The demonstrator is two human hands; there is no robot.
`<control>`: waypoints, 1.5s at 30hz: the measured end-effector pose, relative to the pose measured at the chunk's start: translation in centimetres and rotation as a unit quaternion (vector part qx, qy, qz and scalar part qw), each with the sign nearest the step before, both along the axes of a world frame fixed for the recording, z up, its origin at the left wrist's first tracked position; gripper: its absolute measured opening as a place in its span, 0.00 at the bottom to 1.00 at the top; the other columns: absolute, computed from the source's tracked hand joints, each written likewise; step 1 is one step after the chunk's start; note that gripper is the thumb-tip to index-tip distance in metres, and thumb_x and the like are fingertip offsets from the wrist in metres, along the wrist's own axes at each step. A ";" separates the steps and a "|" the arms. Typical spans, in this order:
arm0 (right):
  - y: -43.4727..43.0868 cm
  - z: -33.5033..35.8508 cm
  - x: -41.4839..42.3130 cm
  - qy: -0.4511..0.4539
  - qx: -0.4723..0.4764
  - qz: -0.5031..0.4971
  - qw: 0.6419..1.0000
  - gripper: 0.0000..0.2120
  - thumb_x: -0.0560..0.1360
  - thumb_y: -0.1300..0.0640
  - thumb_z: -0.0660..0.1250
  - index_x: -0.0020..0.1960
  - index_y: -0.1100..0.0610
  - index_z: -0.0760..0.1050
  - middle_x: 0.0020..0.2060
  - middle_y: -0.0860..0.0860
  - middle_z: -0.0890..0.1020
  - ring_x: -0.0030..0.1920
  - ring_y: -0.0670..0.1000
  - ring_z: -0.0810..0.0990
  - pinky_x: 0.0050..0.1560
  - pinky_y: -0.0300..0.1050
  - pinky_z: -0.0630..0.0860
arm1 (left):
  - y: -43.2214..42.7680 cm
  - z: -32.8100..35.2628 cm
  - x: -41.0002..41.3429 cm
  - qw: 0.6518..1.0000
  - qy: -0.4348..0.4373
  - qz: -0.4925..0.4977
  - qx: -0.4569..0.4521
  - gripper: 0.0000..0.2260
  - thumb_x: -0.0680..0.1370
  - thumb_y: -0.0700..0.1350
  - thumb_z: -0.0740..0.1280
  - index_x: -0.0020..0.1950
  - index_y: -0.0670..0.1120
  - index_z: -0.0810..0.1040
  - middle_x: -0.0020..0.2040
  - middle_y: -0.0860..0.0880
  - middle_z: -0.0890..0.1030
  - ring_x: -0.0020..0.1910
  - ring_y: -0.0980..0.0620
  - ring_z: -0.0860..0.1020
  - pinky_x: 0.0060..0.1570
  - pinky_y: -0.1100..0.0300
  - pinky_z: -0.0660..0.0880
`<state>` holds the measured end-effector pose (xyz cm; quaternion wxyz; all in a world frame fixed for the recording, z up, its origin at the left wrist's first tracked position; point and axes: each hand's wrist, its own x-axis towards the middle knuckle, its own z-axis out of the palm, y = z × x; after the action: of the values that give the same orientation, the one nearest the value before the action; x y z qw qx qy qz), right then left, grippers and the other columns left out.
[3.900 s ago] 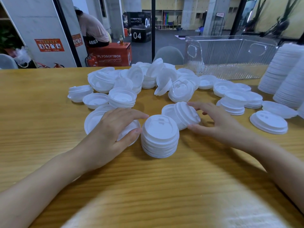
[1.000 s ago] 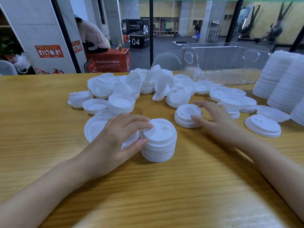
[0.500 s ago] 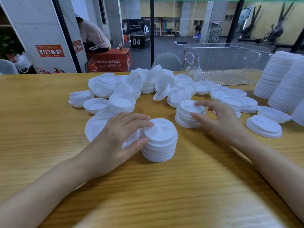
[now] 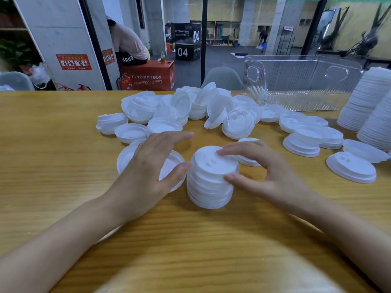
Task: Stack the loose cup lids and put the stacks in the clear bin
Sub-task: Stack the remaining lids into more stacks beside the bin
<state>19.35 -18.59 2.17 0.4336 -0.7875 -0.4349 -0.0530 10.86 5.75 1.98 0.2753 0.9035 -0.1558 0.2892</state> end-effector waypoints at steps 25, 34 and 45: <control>-3.7 -0.4 5.1 -0.046 -0.058 -0.161 0.984 0.27 0.68 0.32 0.62 0.64 0.40 0.73 0.63 0.40 0.75 0.66 0.46 0.67 0.66 0.41 0.63 | -0.1 -0.1 0.0 0.995 -0.022 -0.077 0.065 0.14 0.80 0.52 0.62 0.65 0.51 0.76 0.64 0.57 0.76 0.66 0.56 0.73 0.63 0.50 0.70; -3.5 -2.3 6.6 -0.027 -0.191 -0.205 0.959 0.26 0.73 0.39 0.66 0.70 0.39 0.68 0.70 0.45 0.70 0.70 0.52 0.61 0.71 0.61 0.62 | -0.1 -0.1 -0.1 0.995 -0.021 -0.082 0.059 0.14 0.80 0.52 0.62 0.65 0.51 0.75 0.64 0.56 0.76 0.66 0.55 0.73 0.64 0.52 0.70; -3.7 -2.1 6.7 -0.033 -0.109 -0.188 0.976 0.18 0.74 0.43 0.69 0.64 0.39 0.74 0.63 0.43 0.76 0.64 0.49 0.70 0.61 0.44 0.63 | -0.1 -0.1 -0.1 0.995 -0.018 -0.080 0.060 0.15 0.80 0.52 0.62 0.65 0.50 0.76 0.64 0.57 0.76 0.66 0.55 0.73 0.63 0.51 0.70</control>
<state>26.07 -22.28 0.10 0.3132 -0.8954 -0.2960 -0.1120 10.74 5.68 1.89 0.2398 0.8978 -0.2491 0.2727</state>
